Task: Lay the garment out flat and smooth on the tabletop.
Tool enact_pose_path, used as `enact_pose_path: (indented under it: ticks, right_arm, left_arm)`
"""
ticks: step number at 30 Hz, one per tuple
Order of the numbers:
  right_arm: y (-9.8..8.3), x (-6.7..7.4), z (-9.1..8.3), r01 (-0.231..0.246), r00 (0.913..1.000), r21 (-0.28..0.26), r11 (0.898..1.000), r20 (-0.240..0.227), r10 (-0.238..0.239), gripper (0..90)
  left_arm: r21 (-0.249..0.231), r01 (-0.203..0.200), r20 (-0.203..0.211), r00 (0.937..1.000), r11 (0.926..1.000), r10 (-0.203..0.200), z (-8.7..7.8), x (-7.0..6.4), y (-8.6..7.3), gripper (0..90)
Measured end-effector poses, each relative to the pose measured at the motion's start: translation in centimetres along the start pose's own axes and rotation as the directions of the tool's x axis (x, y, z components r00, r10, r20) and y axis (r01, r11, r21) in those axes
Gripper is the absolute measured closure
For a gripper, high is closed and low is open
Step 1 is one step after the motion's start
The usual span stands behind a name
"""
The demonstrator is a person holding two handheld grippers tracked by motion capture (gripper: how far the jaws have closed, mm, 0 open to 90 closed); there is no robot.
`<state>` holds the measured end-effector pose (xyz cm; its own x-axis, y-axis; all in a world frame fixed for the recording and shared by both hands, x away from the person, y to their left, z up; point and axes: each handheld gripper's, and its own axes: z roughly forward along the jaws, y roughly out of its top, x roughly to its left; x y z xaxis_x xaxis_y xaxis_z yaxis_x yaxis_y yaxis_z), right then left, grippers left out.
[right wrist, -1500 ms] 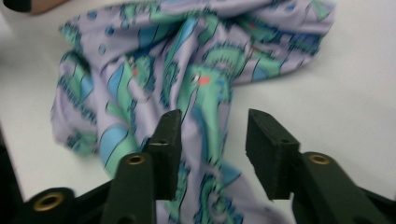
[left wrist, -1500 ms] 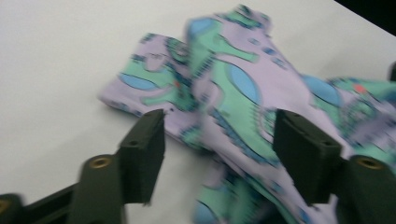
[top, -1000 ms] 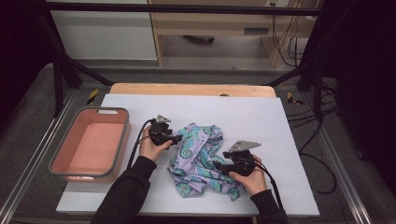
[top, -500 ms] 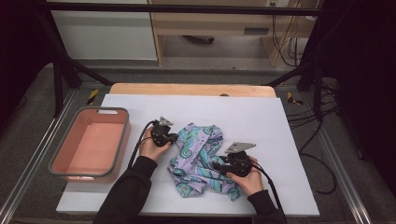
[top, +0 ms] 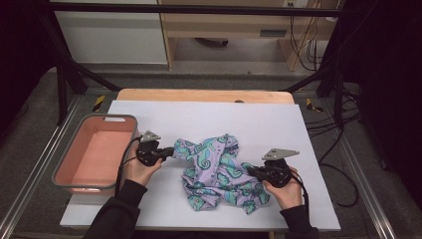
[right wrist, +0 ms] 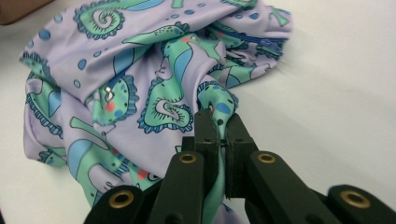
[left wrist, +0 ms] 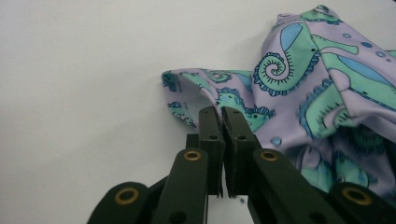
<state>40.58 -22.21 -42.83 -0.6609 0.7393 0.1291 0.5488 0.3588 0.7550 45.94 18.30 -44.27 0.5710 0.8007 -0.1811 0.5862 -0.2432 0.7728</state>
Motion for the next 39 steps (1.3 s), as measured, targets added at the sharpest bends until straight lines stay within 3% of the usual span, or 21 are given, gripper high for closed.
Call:
enact_pose_path:
  ticks: [5,9,13,18,21,25,28,32,36,39]
  right_arm:
    - [-1.0,-0.4,-1.6,-0.002,0.9996,0.029,1.0,0.027,0.002,87.2]
    - [-2.3,-0.3,-1.1,0.016,0.9994,0.094,0.995,0.03,-0.019,86.5]
    - [-2.3,-0.3,-0.4,0.0,0.9996,0.091,0.996,0.029,-0.003,81.4]
    - [-0.9,-0.1,-0.5,0.01,0.9989,-0.012,1.0,0.046,-0.009,64.3]
    - [0.0,0.3,0.3,0.014,0.9986,-0.048,0.999,0.052,-0.012,53.4]
    - [0.9,0.5,2.1,0.018,0.9988,-0.054,0.998,0.047,-0.015,47.5]
    - [1.2,0.5,3.5,0.018,0.9988,-0.039,0.999,0.047,-0.016,44.7]
    - [1.3,0.7,4.9,0.011,0.9991,-0.013,1.0,0.04,-0.011,44.8]
    - [1.1,0.8,5.9,0.017,0.9994,0.018,1.0,0.031,-0.018,46.6]
    - [1.1,0.9,6.5,0.019,0.9997,0.036,0.999,0.013,-0.02,52.9]
  left_arm:
    - [0.007,-0.016,0.026,0.9995,0.9999,0.015,-1.6,-1.2,-1.9,86.6]
    - [0.044,-0.035,0.047,0.9984,0.9984,0.033,-1.8,-2.0,-3.3,86.3]
    - [0.037,-0.056,0.06,0.9968,0.9978,0.054,-1.4,-1.9,-3.3,83.9]
    - [-0.009,-0.045,0.065,0.9968,0.9989,0.046,-1.1,-1.3,-2.0,68.3]
    - [-0.034,-0.042,0.052,0.9977,0.9985,0.044,-0.3,-0.9,-0.9,46.8]
    - [-0.012,-0.044,0.034,0.9985,0.999,0.044,1.5,-0.3,0.2,32.2]
    - [0.003,-0.065,0.005,0.9979,0.9979,0.065,2.9,0.0,0.4,27.6]
    - [0.031,-0.06,0.011,0.9981,0.9977,0.06,4.4,0.7,0.5,28.7]
    - [0.065,-0.065,0.045,0.997,0.9958,0.062,5.7,0.9,0.6,40.6]
    - [0.075,-0.085,0.067,0.9946,0.9936,0.08,6.2,0.6,0.6,48.0]
